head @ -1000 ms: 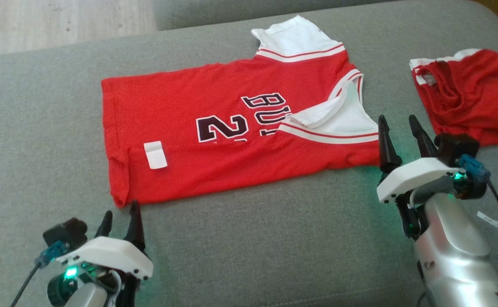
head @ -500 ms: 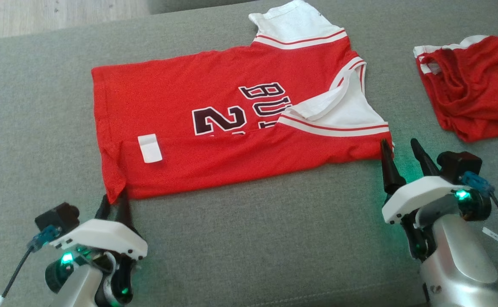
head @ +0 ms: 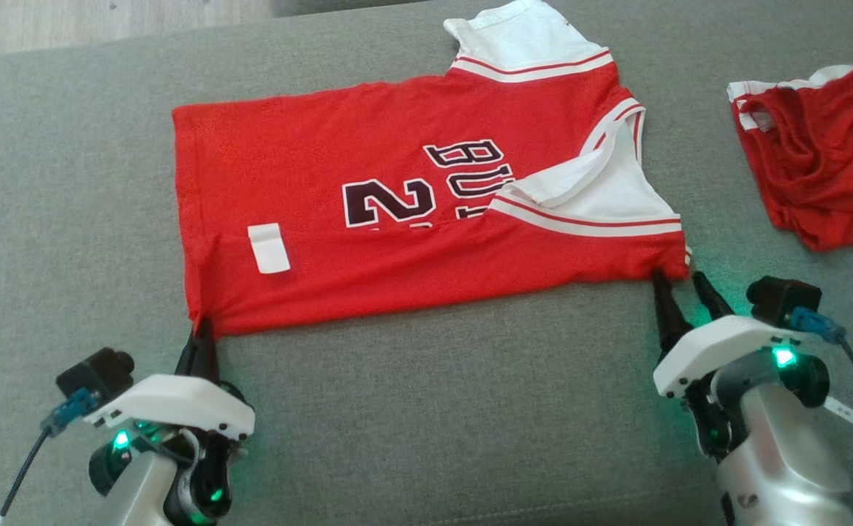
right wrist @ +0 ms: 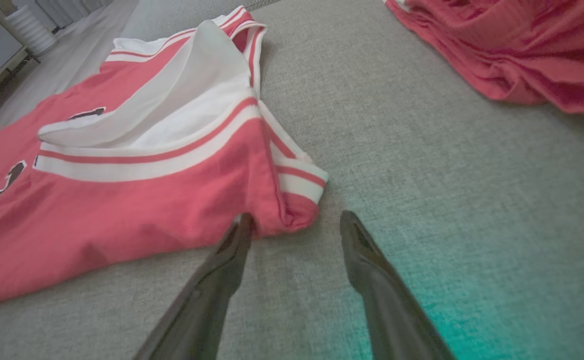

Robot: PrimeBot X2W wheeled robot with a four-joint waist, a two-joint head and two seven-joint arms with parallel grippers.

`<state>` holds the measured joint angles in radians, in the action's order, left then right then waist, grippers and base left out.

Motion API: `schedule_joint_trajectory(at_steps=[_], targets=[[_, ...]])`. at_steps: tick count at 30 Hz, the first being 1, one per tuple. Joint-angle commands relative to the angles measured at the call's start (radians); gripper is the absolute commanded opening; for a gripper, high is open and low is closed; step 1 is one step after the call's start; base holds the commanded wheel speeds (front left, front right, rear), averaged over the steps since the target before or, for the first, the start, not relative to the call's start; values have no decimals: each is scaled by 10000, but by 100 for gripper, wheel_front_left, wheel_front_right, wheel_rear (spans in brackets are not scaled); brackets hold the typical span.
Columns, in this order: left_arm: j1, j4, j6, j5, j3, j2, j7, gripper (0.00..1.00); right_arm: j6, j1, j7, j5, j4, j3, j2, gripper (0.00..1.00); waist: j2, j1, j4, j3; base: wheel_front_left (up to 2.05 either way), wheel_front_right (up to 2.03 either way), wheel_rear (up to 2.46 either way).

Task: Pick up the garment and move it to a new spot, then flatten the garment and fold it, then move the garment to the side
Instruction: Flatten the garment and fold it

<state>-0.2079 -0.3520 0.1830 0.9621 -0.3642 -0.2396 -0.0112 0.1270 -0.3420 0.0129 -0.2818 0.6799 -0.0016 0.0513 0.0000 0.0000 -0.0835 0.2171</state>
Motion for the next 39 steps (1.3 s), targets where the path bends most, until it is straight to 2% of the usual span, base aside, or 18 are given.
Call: schedule_joint_trajectory(at_steps=[1,5,6,11,15,17,22,31,33,34,35,36,37,38,39], targets=[[-259,295,-68,95,434,-148,-107,0,37,-440,86,-140,-144,295,-11,45,0,0,27,-10,0,0,0],[-256,424,-172,197,502,-159,-142,0,37,-790,278,-615,116,427,-11,2,0,0,60,-58,0,0,0],[-259,476,-180,206,520,-177,-152,0,37,-876,357,-621,132,416,-11,0,0,0,64,-77,0,0,0],[-202,982,-257,240,624,-336,-213,0,37,-1133,668,-644,-220,128,-11,0,0,0,79,-266,0,0,0],[205,1762,-369,222,533,-622,-48,0,37,-765,419,-721,-956,-66,-11,0,0,0,97,-496,0,0,0],[803,2449,-323,175,411,-964,214,0,37,-39,26,-727,-1684,-151,-11,0,0,0,134,-679,0,0,0],[1985,3307,-96,184,282,-1392,522,0,37,1526,-648,-721,-2849,-428,-11,0,0,0,208,-946,0,0,0],[3231,3338,-32,484,-7,-1310,698,0,37,3197,-1213,-917,-3779,-686,-11,0,0,0,185,-1330,0,0,0],[3325,3134,-49,504,-87,-1319,776,0,37,3326,-1247,-929,-3809,-670,-11,28,0,0,155,-1396,0,0,0],[3352,3035,-58,517,-91,-1313,770,15,37,3380,-1265,-911,-3812,-675,-11,42,0,0,142,-1420,0,0,0],[3372,2944,-74,538,-77,-1310,752,27,37,3427,-1280,-894,-3808,-696,-11,65,0,0,128,-1442,0,0,0],[3390,2863,-89,544,-58,-1327,728,38,37,3474,-1292,-880,-3799,-738,-11,100,0,0,114,-1462,0,0,0],[3402,2805,-103,538,-33,-1355,694,47,37,3518,-1302,-846,-3790,-788,-11,100,0,0,104,-1479,0,0,0],[3412,2775,-107,530,7,-1387,649,75,37,3558,-1307,-810,-3797,-824,-11,100,0,0,99,-1492,0,0,0],[3420,2765,-108,513,52,-1436,605,91,37,3598,-1306,-790,-3816,-863,-11,100,0,0,94,-1502,0,0,0]])
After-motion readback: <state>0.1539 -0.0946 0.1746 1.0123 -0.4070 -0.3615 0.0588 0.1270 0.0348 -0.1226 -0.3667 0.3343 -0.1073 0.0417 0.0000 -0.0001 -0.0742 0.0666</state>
